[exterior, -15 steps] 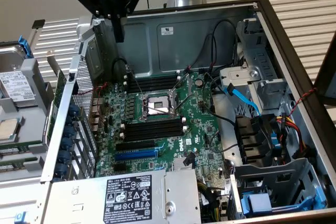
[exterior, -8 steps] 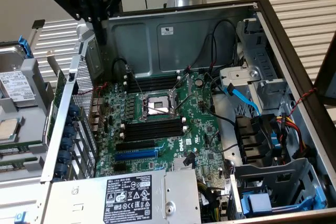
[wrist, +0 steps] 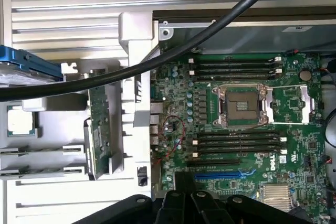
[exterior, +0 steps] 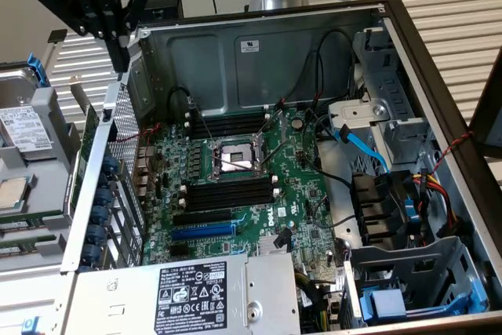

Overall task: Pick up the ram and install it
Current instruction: 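Reach for the ram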

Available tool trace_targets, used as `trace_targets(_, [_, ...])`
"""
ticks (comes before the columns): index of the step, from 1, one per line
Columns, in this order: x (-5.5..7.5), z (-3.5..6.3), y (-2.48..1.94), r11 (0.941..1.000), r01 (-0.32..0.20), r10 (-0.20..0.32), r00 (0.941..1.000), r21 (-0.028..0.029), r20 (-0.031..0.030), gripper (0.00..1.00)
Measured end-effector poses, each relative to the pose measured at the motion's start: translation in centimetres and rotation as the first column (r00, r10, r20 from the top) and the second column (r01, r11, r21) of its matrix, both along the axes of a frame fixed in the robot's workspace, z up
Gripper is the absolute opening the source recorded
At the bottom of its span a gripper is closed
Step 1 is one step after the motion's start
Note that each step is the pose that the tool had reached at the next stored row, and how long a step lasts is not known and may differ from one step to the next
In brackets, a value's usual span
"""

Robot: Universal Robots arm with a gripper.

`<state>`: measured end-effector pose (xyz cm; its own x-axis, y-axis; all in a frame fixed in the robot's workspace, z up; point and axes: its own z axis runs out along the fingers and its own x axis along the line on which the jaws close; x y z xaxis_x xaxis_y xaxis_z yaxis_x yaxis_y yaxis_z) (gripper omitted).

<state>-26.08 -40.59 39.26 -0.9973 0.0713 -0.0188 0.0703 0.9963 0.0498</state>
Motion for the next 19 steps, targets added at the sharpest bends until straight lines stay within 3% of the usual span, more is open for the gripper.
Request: trace_targets(19, [-8.6, -0.03, -0.52, 1.0000, 0.000, 0.000, 1.0000, 0.0018, 0.0001, 0.11])
